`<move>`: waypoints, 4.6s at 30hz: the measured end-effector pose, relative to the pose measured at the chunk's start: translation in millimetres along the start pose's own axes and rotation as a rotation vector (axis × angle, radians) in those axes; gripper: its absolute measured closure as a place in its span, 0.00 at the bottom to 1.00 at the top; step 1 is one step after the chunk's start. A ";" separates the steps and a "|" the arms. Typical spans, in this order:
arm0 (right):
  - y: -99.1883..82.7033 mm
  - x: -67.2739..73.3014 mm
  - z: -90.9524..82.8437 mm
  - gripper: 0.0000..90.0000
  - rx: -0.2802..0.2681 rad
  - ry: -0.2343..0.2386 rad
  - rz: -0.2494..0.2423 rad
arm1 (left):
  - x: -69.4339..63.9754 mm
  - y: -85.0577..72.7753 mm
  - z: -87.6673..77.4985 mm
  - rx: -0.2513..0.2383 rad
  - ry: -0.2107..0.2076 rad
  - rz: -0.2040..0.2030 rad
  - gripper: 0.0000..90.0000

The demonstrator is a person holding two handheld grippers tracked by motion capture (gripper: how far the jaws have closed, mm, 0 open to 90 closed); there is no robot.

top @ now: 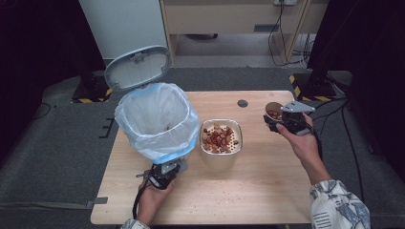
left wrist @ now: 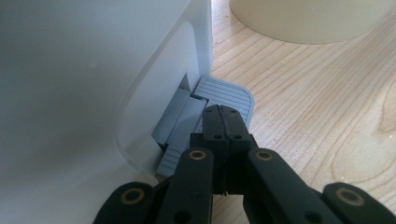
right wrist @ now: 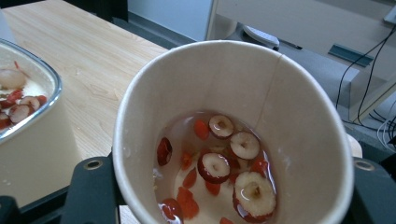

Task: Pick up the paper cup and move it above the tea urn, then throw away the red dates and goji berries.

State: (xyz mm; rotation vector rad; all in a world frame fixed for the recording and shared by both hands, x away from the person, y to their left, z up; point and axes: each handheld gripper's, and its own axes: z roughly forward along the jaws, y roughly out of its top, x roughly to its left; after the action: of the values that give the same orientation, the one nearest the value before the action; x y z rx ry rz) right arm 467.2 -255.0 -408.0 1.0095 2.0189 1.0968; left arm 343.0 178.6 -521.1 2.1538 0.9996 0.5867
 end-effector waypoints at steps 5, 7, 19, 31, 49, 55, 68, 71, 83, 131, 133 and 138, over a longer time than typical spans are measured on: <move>8.0 0.8 -1.2 0.39 -0.005 0.000 -0.015 | 0.0 0.1 0.0 0.001 0.000 0.001 1.00; 14.0 1.9 -2.4 0.39 -0.010 0.003 -0.032 | 0.0 0.1 0.0 0.001 0.000 0.001 1.00; 30.0 7.2 -2.6 0.39 -0.021 0.000 -0.090 | 0.1 0.1 -0.1 0.001 -0.001 -0.001 1.00; 41.0 12.9 -1.7 0.39 -0.031 0.006 -0.128 | 0.2 0.1 0.0 0.001 -0.002 0.000 1.00; 56.6 23.4 2.6 0.39 -0.038 0.023 -0.153 | 0.4 0.1 -0.1 0.001 -0.003 0.000 1.00; 58.9 25.4 3.9 0.39 -0.036 0.028 -0.162 | 0.3 0.1 -0.1 0.001 -0.003 0.000 1.00; 78.0 37.8 5.0 0.39 -0.066 0.061 -0.212 | 0.5 0.1 -0.1 0.001 -0.004 -0.002 1.00; 80.8 39.4 4.5 0.39 -0.068 0.067 -0.214 | 0.2 0.1 -0.1 -0.001 -0.003 -0.005 1.00; 89.1 46.9 4.5 0.39 -0.080 0.082 -0.226 | 0.0 0.1 0.0 -0.001 -0.001 -0.006 1.00; 112.6 82.7 28.0 0.39 -0.131 0.173 -0.346 | 3.0 0.4 0.5 -0.013 -0.009 0.023 1.00; 111.6 84.8 29.6 0.39 -0.125 0.176 -0.362 | 2.6 0.3 0.5 -0.013 -0.008 0.019 1.00; 110.7 82.2 29.6 0.39 -0.125 0.158 -0.357 | 2.1 0.1 0.6 -0.014 -0.009 0.012 1.00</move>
State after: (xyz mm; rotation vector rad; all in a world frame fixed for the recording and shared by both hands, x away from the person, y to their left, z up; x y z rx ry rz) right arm 484.5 -133.8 -338.0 0.4862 2.1192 1.1156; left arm 344.7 180.1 -521.2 2.1499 0.9754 0.5879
